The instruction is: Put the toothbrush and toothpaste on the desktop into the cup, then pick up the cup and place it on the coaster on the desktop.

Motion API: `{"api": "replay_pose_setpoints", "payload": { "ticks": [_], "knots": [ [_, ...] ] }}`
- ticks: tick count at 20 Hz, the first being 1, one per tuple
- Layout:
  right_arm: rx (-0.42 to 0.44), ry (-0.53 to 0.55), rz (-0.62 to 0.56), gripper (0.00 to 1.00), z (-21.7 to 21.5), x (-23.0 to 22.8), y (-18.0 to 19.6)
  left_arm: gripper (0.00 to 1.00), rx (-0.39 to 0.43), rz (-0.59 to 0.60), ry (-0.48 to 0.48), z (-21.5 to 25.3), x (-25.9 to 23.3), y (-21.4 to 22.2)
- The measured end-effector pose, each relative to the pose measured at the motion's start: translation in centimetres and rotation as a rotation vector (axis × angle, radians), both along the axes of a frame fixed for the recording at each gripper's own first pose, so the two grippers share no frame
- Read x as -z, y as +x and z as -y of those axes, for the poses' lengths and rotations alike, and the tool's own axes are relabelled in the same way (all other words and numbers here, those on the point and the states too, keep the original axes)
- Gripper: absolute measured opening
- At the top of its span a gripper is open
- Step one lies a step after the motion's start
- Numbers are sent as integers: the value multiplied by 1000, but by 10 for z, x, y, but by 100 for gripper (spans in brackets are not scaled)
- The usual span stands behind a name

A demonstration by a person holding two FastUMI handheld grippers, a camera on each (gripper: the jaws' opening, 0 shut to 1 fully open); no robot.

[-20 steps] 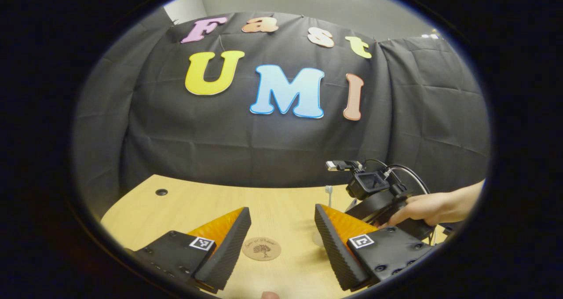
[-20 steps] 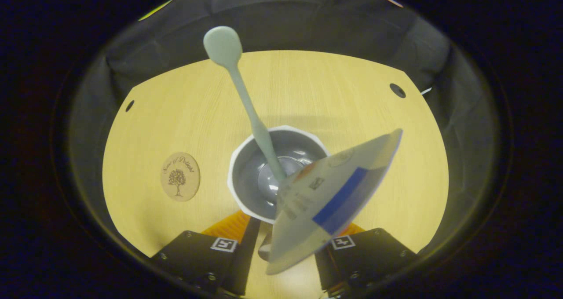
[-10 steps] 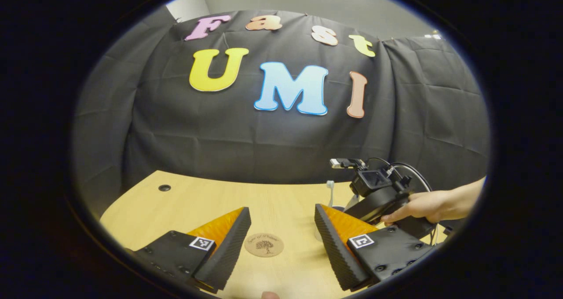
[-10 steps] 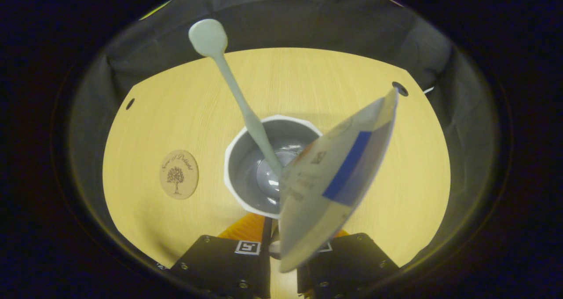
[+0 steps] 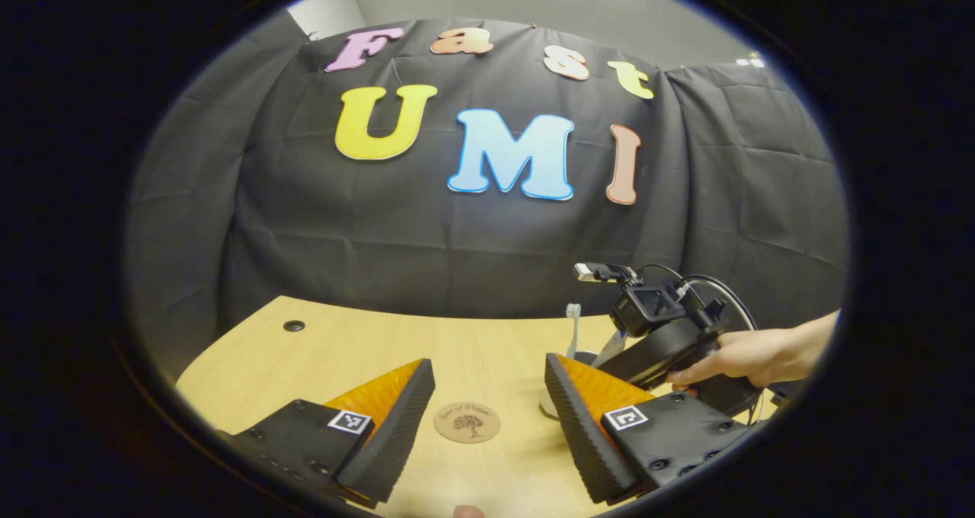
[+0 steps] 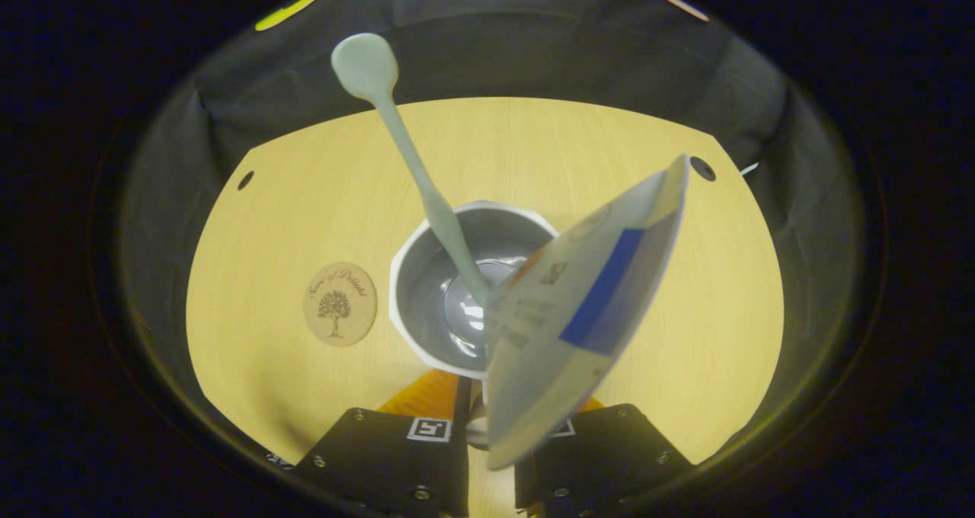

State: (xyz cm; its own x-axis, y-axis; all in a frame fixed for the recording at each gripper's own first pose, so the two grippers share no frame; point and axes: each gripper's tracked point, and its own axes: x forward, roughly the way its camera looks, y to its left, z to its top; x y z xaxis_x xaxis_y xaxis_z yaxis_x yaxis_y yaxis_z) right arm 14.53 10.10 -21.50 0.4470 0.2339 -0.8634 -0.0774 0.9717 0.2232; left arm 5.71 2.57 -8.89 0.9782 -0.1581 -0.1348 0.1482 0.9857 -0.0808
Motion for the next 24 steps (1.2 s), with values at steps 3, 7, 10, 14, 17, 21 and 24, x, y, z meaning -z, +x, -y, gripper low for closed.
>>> {"api": "replay_pose_setpoints", "payload": {
  "ticks": [3,7,10,14,17,21,24],
  "knots": [
    [-39,-9,13,20,-18,-5,-4,95,-14,3,4,-11,-1,-8],
    [-91,0,27,20,-49,-16,-7,94,-45,1,2,-32,-1,-18],
    [-123,-3,27,20,-70,-21,-7,94,-70,-5,4,-49,1,-29],
    [-163,-9,21,20,-94,-22,-6,94,-100,-10,-2,-69,2,-38],
    [-193,-12,18,20,-109,-23,-6,94,-112,-19,-9,-75,5,-45],
    [-219,-29,6,20,-130,-22,-3,94,-123,-22,-12,-82,6,-49],
    [-227,-33,-13,20,-132,-18,2,94,-129,-22,-13,-85,7,-47]
  ]
}}
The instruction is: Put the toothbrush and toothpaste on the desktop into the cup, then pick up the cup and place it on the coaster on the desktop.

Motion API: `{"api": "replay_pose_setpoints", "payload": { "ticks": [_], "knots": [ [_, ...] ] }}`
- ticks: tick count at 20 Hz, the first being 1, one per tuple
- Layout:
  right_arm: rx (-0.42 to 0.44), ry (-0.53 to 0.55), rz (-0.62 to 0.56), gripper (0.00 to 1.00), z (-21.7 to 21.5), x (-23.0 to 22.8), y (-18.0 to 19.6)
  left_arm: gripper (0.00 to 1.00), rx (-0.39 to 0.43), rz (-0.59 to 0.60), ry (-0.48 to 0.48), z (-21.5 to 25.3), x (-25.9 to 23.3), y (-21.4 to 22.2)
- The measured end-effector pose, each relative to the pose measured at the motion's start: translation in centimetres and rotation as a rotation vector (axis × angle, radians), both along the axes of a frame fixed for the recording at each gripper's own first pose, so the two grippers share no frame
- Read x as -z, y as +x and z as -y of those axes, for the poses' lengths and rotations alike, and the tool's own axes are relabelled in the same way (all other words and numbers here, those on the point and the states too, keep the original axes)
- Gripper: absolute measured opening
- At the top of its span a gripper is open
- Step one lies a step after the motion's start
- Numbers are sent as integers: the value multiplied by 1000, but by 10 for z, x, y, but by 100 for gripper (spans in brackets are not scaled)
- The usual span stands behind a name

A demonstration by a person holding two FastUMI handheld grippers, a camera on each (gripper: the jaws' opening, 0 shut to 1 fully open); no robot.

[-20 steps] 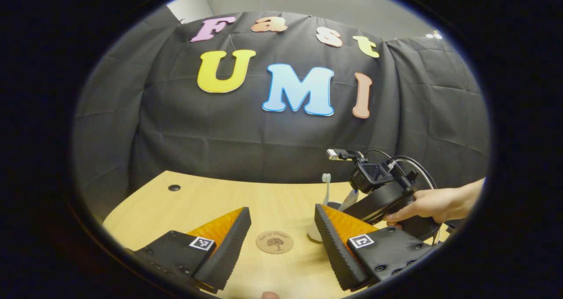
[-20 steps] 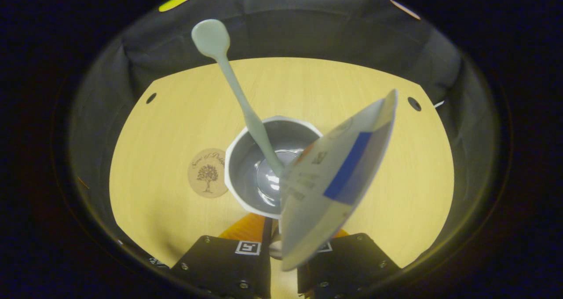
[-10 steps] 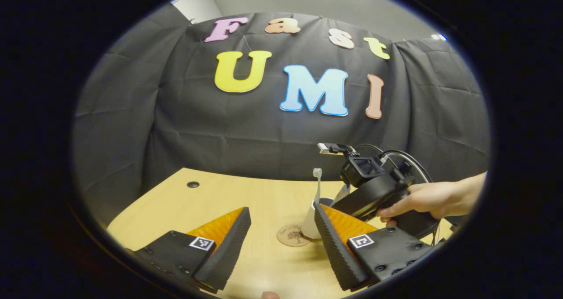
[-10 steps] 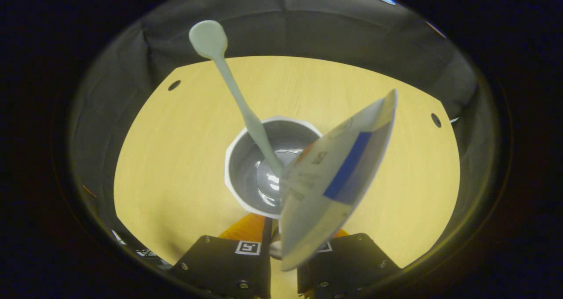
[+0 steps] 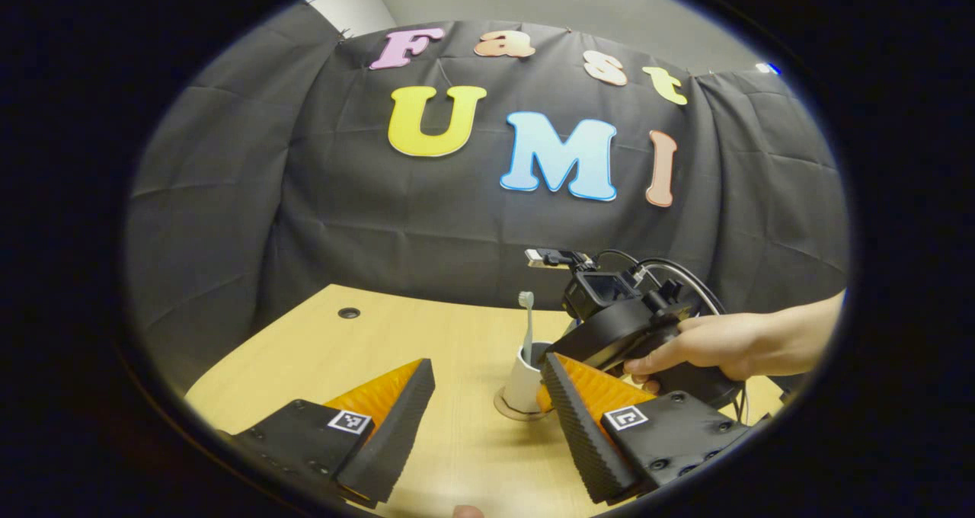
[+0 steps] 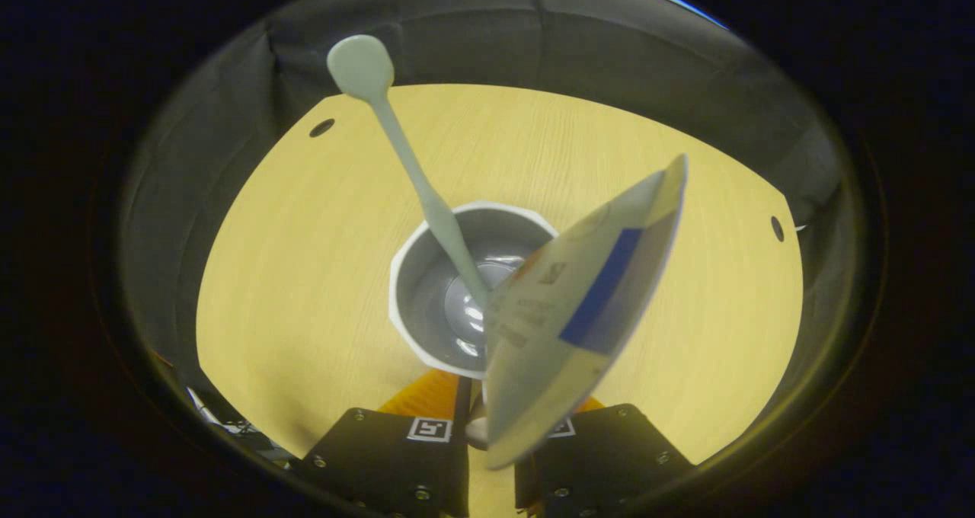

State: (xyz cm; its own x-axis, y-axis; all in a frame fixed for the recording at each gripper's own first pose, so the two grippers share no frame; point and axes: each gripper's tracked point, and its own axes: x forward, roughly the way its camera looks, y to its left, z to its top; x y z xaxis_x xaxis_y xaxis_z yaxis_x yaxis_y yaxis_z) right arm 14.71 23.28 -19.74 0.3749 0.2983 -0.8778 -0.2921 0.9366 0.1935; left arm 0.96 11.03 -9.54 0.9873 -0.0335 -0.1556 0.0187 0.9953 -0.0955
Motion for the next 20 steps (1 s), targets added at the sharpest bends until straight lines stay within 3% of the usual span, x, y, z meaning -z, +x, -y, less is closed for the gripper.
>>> {"api": "replay_pose_setpoints", "payload": {
  "ticks": [4,8,13,16,17,20],
  "knots": [
    [-7,-13,-12,21,4,2,-4,94,2,1,5,1,0,3],
    [-9,-5,-2,28,7,-3,-4,94,7,2,6,4,-2,6],
    [20,70,45,51,17,-36,-7,94,23,24,17,15,-12,10],
    [51,151,81,51,28,-60,-18,95,30,54,25,27,-24,14],
    [64,173,97,58,36,-69,-22,95,27,70,26,30,-29,15],
    [120,231,157,58,68,-96,-38,94,18,91,34,44,-40,19]
  ]
}}
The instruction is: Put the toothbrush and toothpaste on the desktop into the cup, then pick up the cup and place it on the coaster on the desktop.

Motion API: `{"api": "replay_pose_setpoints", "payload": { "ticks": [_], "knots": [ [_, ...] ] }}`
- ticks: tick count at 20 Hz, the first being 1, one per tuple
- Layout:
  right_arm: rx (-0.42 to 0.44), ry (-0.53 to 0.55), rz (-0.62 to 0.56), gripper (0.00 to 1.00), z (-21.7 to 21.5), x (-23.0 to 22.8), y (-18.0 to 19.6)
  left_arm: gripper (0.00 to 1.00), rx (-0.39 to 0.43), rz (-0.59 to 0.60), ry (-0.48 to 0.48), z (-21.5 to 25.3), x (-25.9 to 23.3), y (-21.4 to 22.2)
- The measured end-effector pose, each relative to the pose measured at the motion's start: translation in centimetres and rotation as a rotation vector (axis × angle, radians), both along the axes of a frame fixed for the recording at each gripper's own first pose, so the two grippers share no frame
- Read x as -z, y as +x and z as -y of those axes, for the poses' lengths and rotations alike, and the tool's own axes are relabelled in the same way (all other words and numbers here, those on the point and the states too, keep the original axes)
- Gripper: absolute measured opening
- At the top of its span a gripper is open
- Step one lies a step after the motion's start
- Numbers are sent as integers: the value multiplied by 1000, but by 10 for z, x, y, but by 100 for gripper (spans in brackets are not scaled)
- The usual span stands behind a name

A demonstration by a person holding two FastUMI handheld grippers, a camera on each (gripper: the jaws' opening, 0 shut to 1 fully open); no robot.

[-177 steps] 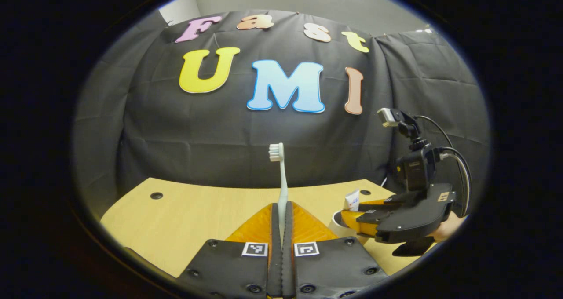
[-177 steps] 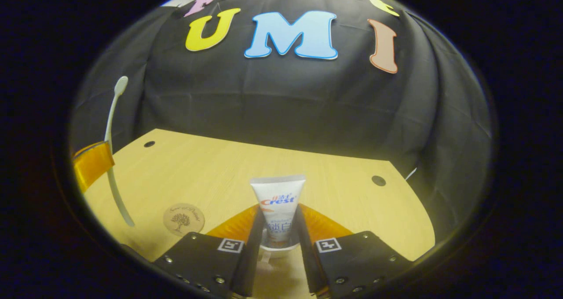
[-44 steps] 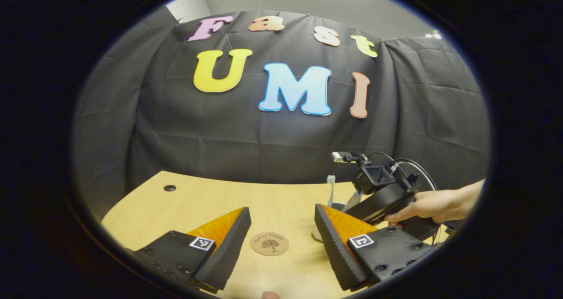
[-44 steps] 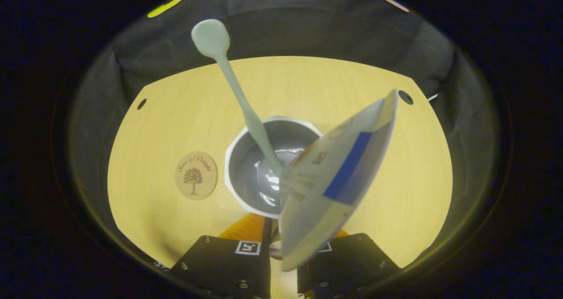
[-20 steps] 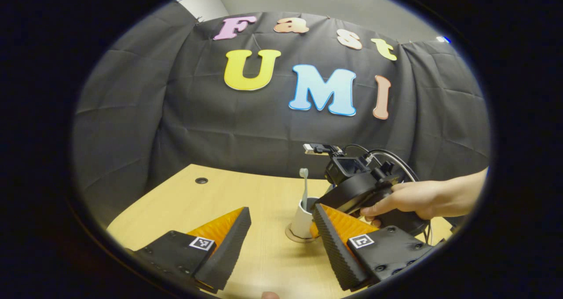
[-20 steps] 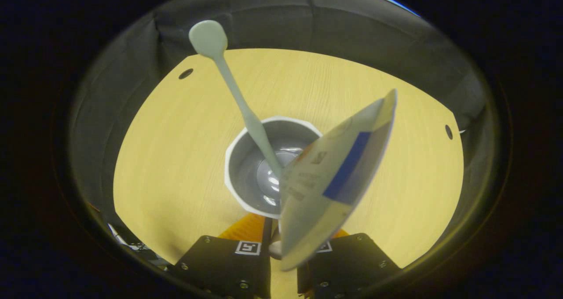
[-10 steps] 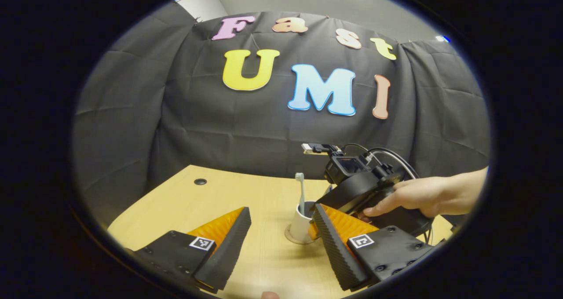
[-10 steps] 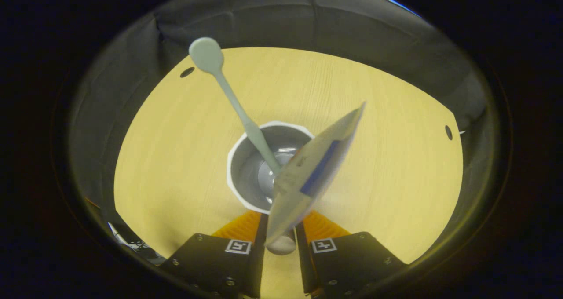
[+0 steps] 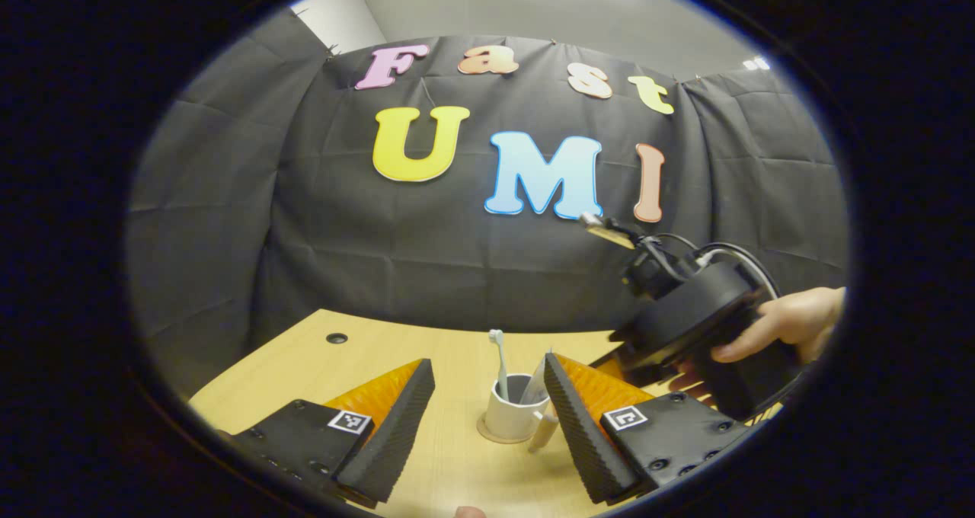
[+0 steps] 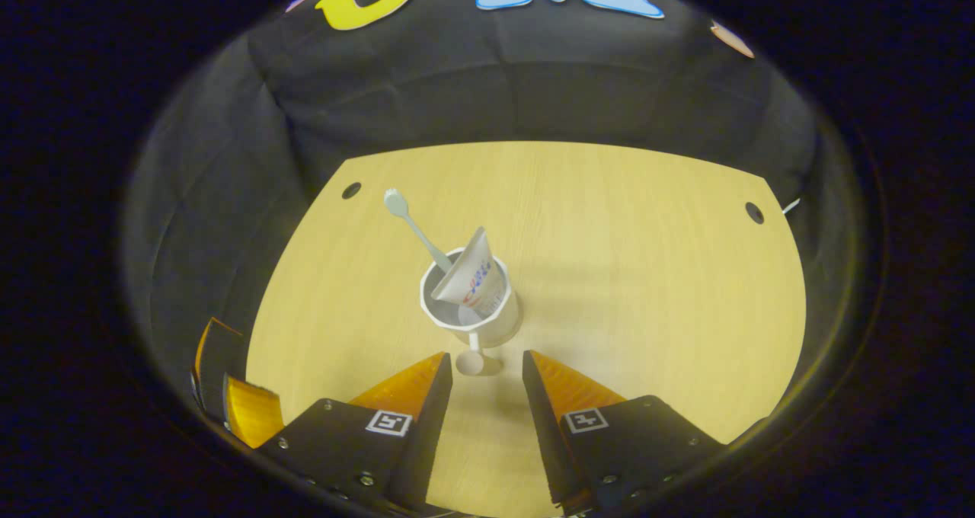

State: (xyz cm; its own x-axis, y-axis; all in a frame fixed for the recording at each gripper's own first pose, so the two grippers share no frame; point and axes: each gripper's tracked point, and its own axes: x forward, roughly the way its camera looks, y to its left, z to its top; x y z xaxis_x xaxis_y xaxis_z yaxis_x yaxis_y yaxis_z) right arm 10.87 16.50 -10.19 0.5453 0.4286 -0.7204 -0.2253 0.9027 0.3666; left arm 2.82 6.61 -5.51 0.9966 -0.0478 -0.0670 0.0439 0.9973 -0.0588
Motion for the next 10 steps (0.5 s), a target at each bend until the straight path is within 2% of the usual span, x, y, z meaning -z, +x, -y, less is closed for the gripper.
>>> {"api": "replay_pose_setpoints", "payload": {
  "ticks": [2,6,10],
  "knots": [
    [57,18,78,58,27,-17,-9,94,8,9,-9,15,-6,0],
    [147,-13,283,57,84,-52,-27,94,18,19,-4,47,-17,2],
    [201,-81,573,57,126,-92,-45,95,17,57,-29,71,-36,-3]
  ]
}}
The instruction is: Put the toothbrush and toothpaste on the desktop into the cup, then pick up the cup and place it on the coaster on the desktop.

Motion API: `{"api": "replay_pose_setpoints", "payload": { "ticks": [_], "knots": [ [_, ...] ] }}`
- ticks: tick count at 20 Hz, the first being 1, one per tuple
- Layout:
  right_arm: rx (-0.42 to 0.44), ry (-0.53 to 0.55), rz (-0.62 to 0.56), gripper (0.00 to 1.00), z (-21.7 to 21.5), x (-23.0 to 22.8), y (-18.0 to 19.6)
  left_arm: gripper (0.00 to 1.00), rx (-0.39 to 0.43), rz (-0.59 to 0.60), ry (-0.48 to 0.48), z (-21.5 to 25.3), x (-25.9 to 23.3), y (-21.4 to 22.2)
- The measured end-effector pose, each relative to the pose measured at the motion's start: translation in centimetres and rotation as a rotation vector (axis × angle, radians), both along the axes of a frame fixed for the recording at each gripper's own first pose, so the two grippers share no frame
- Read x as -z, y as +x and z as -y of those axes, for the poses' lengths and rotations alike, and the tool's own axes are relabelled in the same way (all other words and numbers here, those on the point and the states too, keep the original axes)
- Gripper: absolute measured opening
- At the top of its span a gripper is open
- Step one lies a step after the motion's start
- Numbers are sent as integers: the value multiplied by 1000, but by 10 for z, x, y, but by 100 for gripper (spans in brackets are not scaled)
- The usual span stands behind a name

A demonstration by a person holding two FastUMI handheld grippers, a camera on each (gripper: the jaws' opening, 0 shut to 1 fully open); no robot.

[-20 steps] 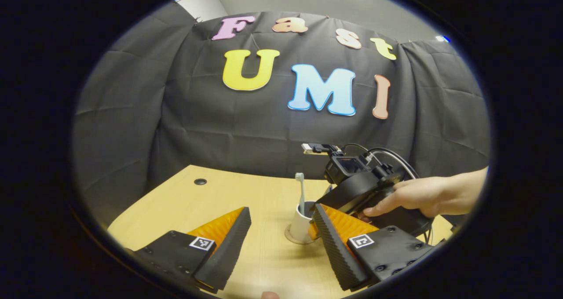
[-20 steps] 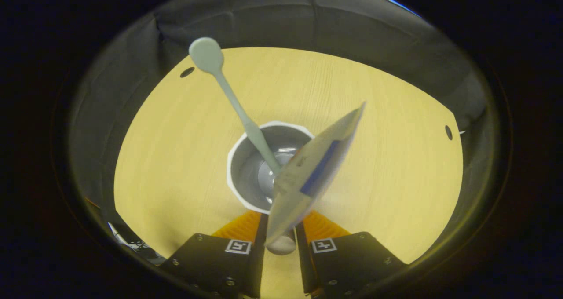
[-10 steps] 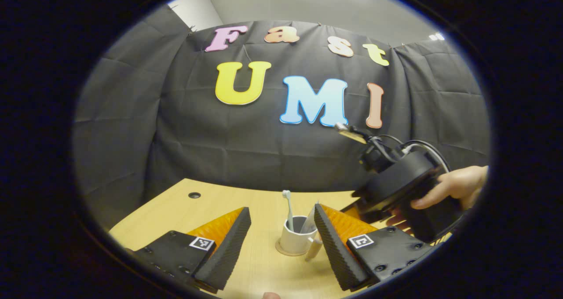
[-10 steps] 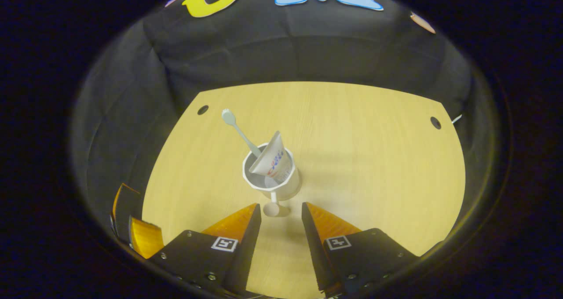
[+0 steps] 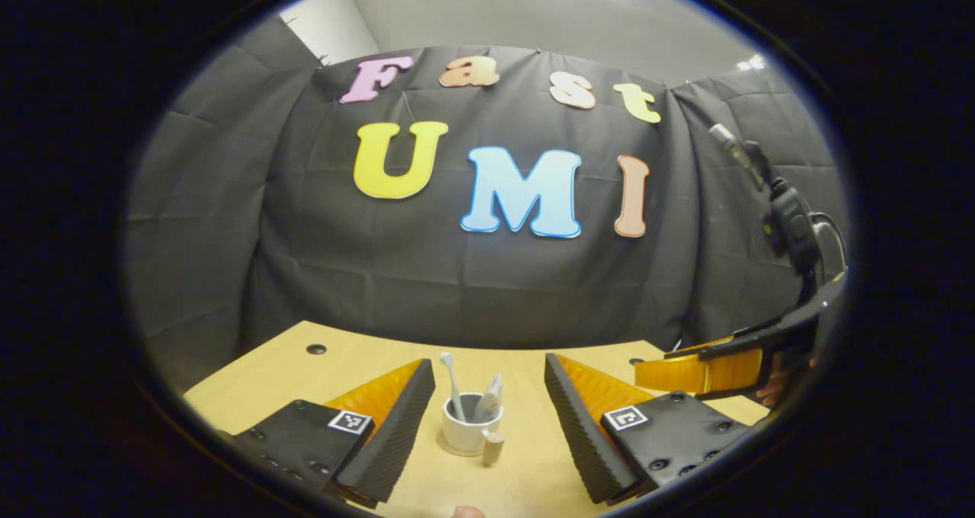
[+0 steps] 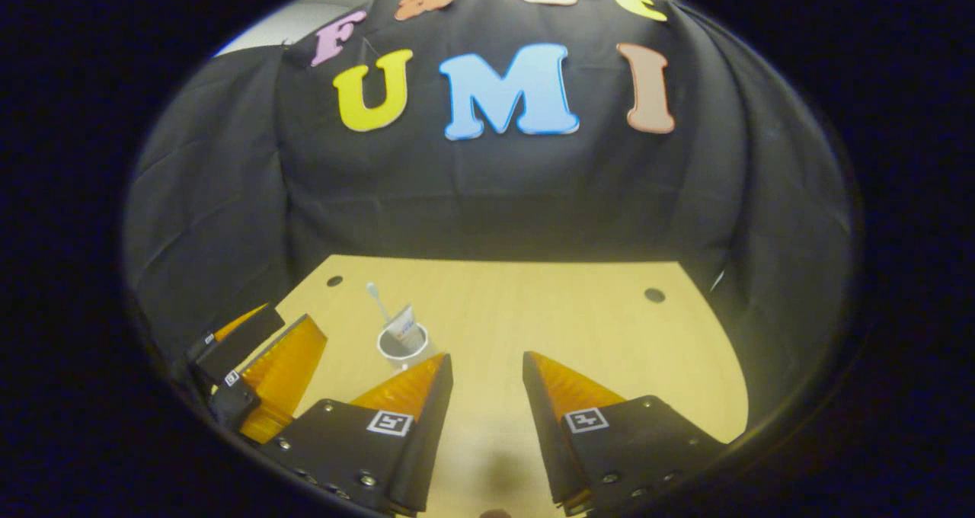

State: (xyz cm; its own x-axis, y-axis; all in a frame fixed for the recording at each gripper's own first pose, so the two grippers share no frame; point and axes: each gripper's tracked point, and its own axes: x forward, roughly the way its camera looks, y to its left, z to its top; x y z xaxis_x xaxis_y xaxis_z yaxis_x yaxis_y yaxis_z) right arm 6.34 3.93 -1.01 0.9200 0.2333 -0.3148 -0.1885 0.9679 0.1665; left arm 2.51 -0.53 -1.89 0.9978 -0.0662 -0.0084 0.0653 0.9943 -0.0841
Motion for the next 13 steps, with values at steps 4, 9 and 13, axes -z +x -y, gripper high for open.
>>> {"api": "replay_pose_setpoints", "payload": {
  "ticks": [4,9,13],
  "knots": [
    [8,-122,141,99,17,-5,-26,94,-61,-1,-55,1,-8,-15],
    [2,-151,304,98,35,-30,-46,95,-120,32,-39,-1,-20,-36],
    [5,-150,394,98,44,-43,-59,95,-140,45,-34,7,-26,-43]
  ]
}}
